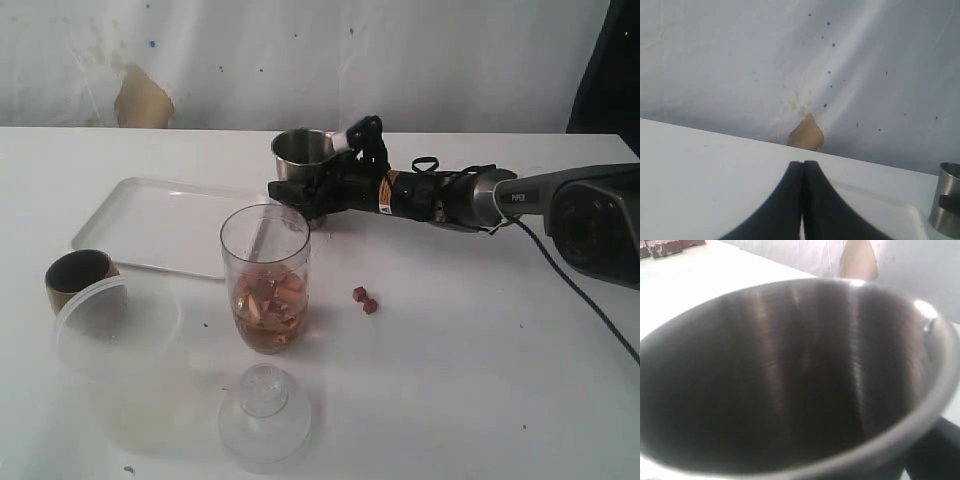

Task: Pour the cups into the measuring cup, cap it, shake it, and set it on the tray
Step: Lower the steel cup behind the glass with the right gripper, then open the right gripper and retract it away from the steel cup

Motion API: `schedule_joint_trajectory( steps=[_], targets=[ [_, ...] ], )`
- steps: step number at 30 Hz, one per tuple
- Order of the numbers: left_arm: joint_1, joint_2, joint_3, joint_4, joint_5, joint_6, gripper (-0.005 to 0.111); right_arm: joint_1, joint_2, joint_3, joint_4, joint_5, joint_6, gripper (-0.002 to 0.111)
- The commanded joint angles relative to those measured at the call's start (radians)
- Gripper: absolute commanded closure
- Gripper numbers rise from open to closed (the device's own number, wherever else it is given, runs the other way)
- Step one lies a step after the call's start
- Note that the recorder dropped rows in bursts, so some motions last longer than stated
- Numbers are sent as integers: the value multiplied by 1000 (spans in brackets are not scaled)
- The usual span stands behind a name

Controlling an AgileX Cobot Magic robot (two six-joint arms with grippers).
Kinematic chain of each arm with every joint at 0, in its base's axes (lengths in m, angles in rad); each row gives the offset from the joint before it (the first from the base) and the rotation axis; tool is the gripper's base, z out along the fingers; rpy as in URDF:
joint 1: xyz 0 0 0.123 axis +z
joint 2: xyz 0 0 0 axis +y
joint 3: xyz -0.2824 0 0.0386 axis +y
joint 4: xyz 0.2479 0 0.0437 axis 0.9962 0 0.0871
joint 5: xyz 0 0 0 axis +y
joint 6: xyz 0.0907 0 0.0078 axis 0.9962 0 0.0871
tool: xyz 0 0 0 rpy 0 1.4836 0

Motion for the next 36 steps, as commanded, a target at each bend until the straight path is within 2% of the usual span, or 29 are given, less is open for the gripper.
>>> schedule_joint_trajectory(
  steps=[1,11,16,21,24,28,32,36],
  targets=[
    [2,-6,5,2,-10,2,107,-3,-10,-8,-70,17,78,12],
    [2,-6,5,2,-10,2,107,-53,-51,-8,-301,-12,302,12],
    [2,-6,5,2,-10,2,107,-88,-72,-6,-450,-113,443,12],
    [2,-6,5,2,-10,2,107,-119,-89,-2,-576,-124,692,15],
    [2,-6,5,2,-10,2,107,-159,-91,2,-576,-182,745,25],
    [2,-6,5,2,-10,2,107,-209,-100,2,-576,-329,750,48],
    [2,-6,5,2,-10,2,107,-255,-137,17,-576,-329,835,71],
    [2,-6,5,2,-10,2,107,-290,-209,82,-576,-329,851,81]
  ],
)
